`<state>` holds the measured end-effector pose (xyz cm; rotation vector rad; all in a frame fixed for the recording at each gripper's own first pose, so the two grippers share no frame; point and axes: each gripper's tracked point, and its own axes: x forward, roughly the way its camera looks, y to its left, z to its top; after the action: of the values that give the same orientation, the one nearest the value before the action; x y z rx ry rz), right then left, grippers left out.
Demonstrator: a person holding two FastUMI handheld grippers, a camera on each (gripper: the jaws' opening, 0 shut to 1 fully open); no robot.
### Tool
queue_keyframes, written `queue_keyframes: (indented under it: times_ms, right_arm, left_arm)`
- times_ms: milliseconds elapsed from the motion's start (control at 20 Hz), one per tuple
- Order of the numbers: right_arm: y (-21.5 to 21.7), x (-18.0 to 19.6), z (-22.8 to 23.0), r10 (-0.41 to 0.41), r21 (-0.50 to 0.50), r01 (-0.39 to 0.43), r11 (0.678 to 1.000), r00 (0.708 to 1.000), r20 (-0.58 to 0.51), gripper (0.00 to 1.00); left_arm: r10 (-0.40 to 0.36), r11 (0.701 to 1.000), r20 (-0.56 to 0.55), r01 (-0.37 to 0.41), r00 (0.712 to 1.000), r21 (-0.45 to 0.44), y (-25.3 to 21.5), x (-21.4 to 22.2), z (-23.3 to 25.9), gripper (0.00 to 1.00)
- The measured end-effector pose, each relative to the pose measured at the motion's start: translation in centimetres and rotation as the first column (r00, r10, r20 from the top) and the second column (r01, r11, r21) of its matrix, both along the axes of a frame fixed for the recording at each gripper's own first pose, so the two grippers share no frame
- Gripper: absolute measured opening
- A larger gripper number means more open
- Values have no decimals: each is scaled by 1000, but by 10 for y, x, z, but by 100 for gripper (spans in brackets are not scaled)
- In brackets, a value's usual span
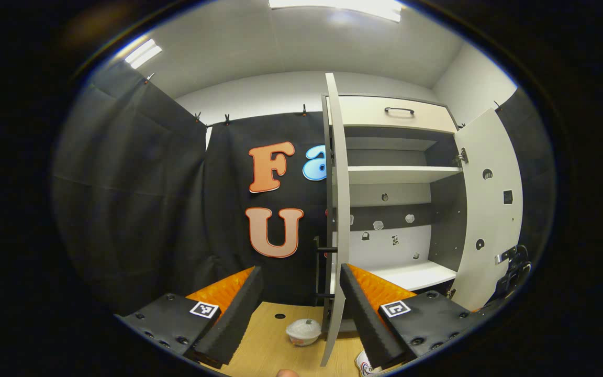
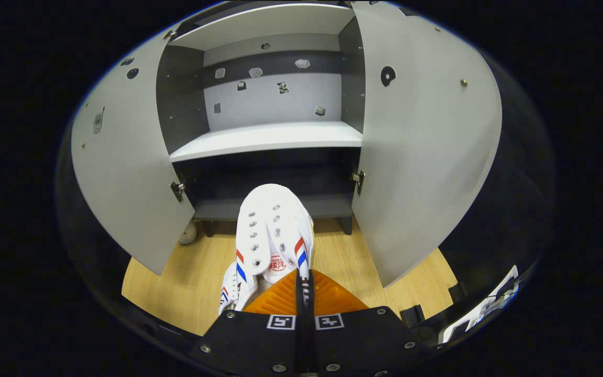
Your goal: Grab one shoe with the right hand and put it into the shoe cabinet, grab the other shoe with the left hand and put it into the shoe cabinet; then close the right door with the right hand and the left door with the left hand.
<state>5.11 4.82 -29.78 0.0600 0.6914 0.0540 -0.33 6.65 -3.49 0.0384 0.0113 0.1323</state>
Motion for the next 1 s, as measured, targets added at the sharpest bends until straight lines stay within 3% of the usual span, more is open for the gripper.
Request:
queue_keyframes:
  times_ms: [350,400,750,1000]
  right_arm:
    - [22,54,86,41,24,-44,999,992,120,0]
    - [24,66,94,41,22,-45,999,990,133,0]
    - [40,157,141,16,37,-25,999,977,211,0]
    - [46,228,144,-7,45,-2,999,978,207,0]
  left_arm:
    - [23,1000,10,-23,1000,13,13,0,-1,94]
    - [28,1000,4,-28,1000,12,16,-1,-3,99]
    - [83,996,-3,-83,997,28,39,-4,-11,99]
    - [125,992,-15,-124,992,28,59,-3,-17,96]
